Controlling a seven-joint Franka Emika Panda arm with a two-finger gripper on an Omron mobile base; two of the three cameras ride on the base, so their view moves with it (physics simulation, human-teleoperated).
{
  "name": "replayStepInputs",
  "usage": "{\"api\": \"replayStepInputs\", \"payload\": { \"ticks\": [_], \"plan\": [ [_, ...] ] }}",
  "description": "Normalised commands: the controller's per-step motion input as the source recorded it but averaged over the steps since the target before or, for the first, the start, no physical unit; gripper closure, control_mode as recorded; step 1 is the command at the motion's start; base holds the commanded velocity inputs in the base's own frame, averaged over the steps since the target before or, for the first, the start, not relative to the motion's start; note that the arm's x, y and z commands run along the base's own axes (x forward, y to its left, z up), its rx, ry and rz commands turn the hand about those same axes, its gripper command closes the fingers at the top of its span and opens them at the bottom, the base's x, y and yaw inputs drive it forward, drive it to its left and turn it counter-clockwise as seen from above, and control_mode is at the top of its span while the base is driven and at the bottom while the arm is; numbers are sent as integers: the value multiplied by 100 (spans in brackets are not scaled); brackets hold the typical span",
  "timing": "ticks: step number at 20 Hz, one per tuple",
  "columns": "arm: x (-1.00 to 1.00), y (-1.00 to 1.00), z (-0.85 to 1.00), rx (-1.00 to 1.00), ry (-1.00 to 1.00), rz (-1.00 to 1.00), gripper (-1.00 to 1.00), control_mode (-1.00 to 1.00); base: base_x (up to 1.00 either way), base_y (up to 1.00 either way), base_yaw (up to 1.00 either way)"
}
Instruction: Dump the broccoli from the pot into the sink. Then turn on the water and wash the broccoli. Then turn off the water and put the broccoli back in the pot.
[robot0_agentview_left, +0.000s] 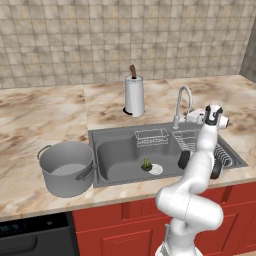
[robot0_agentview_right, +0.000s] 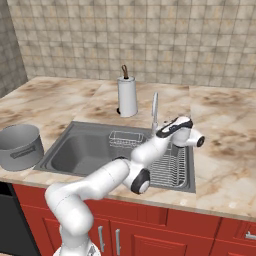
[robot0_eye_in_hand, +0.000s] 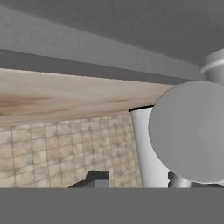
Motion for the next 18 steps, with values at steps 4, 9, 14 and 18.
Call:
{"api": "replayStepInputs", "payload": {
  "ticks": [4, 9, 14, 18],
  "plan": [
    [-1, -100, -75, 0, 0, -27, 100, -100, 0, 0, 0],
    [0, -100, -78, -1, 0, -26, 100, -100, 0, 0, 0],
    [0, -96, -73, -1, -2, -22, 100, -100, 0, 0, 0],
    [-23, -42, -10, -1, -17, -4, 100, -100, 0, 0, 0]
  ]
}}
